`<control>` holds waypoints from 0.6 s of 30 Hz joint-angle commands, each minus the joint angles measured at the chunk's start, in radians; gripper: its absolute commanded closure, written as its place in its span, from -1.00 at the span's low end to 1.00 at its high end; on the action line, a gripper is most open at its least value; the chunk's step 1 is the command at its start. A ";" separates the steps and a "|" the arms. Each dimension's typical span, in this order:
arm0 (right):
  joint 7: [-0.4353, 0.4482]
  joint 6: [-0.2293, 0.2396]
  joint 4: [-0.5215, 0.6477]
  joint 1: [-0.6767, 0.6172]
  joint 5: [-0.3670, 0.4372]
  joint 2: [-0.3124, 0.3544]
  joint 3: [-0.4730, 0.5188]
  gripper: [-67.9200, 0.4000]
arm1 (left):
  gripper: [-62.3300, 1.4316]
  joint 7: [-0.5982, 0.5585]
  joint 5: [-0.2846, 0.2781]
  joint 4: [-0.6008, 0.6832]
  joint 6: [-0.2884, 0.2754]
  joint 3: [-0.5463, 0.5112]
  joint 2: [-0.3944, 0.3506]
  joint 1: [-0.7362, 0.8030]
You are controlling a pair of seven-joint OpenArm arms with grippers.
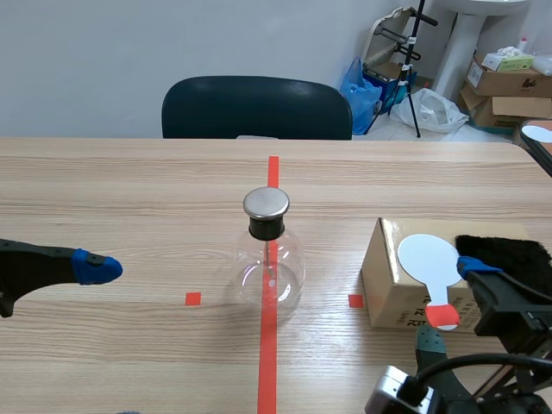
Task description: Do the electroscope experiment
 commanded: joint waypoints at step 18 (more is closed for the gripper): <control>-0.004 -0.058 0.013 0.008 0.019 0.005 0.002 -1.00 | -1.00 -0.014 -0.010 0.004 -0.001 0.006 0.005 -0.003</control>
